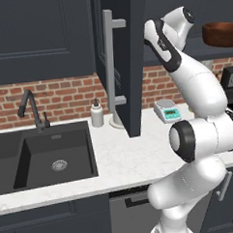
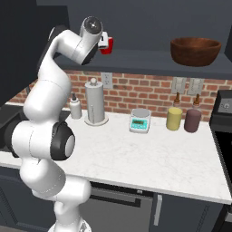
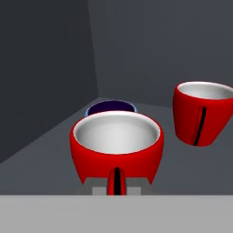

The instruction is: Gather all objects into one cabinet and sort the glasses and bowls to opposite sides.

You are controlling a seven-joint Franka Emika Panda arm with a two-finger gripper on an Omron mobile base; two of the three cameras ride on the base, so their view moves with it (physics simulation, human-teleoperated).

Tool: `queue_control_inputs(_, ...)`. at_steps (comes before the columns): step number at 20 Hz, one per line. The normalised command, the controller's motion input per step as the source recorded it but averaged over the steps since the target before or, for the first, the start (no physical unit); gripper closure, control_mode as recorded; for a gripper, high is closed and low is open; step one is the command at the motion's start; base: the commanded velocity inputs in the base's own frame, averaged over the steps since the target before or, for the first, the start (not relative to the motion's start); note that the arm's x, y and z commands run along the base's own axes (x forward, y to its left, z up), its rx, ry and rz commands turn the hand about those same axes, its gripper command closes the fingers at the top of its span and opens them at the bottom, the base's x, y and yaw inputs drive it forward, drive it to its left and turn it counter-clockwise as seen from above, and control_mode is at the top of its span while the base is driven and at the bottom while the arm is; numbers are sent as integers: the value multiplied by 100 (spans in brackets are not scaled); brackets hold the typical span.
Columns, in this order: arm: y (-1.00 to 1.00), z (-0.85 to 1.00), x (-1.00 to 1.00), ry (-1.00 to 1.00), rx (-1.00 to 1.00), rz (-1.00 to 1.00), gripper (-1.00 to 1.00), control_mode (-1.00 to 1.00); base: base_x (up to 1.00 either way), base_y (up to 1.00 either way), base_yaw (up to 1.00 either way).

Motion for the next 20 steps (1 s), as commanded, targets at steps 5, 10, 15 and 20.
queue_control_inputs(5, 0, -6, 0, -1, 0, 0, 100, -100, 0, 0, 0)
queue_control_inputs(10, 0, -11, 0, -1, 0, 0, 100, -100, 0, 0, 0)
queue_control_inputs(15, 0, -13, 2, -1, 0, 0, 100, -100, 0, 0, 0)
queue_control_inputs(20, 0, -15, 8, -4, 0, 0, 100, -100, 0, 0, 0)
